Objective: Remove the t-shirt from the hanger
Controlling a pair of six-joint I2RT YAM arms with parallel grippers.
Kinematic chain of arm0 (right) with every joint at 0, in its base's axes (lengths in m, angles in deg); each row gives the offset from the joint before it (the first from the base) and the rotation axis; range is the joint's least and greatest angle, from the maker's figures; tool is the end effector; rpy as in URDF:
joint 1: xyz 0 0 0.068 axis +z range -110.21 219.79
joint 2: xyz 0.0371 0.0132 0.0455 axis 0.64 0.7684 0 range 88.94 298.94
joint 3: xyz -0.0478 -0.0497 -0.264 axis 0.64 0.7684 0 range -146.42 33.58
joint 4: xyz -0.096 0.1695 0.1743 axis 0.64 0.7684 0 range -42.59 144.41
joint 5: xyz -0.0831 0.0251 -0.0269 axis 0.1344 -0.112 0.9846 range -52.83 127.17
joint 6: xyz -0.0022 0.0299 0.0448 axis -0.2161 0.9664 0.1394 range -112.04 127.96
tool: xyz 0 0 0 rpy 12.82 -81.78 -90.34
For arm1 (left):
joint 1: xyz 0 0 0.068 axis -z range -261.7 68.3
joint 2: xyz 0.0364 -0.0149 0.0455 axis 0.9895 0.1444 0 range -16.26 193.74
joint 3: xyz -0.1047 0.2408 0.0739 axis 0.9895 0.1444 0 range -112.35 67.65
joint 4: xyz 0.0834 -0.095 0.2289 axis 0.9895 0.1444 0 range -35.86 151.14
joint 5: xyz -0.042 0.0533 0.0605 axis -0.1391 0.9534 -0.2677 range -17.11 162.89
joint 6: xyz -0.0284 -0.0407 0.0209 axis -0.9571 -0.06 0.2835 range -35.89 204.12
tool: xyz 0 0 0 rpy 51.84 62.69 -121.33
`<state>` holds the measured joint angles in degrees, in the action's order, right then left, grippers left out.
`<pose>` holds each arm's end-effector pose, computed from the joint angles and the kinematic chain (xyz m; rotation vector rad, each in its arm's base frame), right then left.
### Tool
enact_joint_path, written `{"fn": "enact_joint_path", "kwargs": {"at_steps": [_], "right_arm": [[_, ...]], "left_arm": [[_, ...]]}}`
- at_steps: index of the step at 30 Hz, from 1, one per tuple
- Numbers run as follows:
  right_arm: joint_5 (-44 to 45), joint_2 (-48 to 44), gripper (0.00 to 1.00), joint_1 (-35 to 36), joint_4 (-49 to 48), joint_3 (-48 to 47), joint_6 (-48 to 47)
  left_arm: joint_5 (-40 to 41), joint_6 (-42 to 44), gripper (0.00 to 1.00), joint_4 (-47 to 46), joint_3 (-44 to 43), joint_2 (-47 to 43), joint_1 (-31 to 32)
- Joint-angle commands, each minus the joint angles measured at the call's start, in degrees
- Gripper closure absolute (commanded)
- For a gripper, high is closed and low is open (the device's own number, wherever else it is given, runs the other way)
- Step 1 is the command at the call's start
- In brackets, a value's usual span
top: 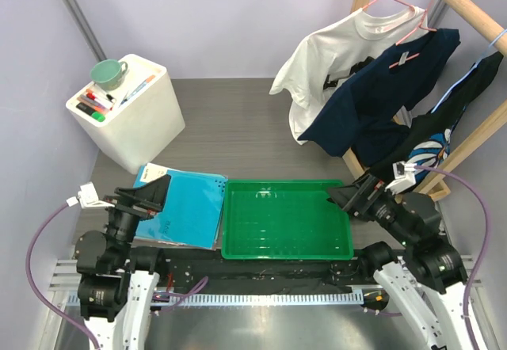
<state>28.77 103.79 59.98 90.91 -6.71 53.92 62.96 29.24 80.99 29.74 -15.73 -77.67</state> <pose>0.0583 0.0271 0.3067 0.3400 1.9618 0.9097 0.0211 -0.0077 0.3323 -0.4866 1.3772 -0.9690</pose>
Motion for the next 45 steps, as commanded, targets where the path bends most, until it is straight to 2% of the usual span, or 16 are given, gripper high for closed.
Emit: {"fn": "enact_joint_path", "kwargs": {"at_steps": [1,4,8,9,13,20,26,28,32,34,39,45], "right_arm": [[0.75,-0.09,0.01,0.03,6.13,-8.82,-4.55],[1.63,1.58,0.01,0.03,8.69,-15.67,-7.01],[8.12,8.86,0.01,0.03,15.63,-27.18,-10.0],[13.97,12.79,0.01,0.12,17.21,-31.82,-10.62],[26.99,20.91,0.01,0.03,22.23,-43.44,-13.87],[44.78,36.54,0.01,0.12,23.11,-63.56,-20.02],[59.52,50.35,0.01,0.12,22.15,-72.97,-25.03],[62.01,53.77,0.02,0.03,22.06,-75.88,-26.34],[68.5,56.68,0.12,-0.06,20.57,-78.19,-28.72],[68.79,57.83,0.13,-1.63,18.2,-78.18,-30.91],[63.17,61.69,0.14,-8.58,16.26,-78.8,-31.8],[59.21,62.58,0.24,-14.12,13.72,-76.52,-29.7]], "left_arm": [[8.09,-2.35,0.0,13.4,-3.92,-1.33,-0.34],[0.99,0.81,0.0,14.98,-6.82,3.13,-0.34],[-3.42,1.61,0.0,15.08,-8.67,5.53,-0.34],[-5.08,1.52,0.0,13.42,-8.5,5.44,-0.34],[-6.32,1.08,0.0,12.08,-7.7,5.0,-0.34],[-8.08,3.8,0.0,16.03,-10.6,8.07,-0.34],[-11.16,5.39,0.0,18.76,-13.59,11.68,-0.34],[-12.12,5.04,0.0,18.85,-13.94,12.12,-0.34],[-14.32,4.6,0.02,18.41,-13.68,12.29,-0.34],[-14.59,4.42,0.03,18.32,-13.68,12.3,-0.34],[-15.38,3.81,0.05,17.89,-13.24,12.3,-0.34],[-16.43,3.19,0.11,17.88,-12.71,12.56,-0.34]]}}
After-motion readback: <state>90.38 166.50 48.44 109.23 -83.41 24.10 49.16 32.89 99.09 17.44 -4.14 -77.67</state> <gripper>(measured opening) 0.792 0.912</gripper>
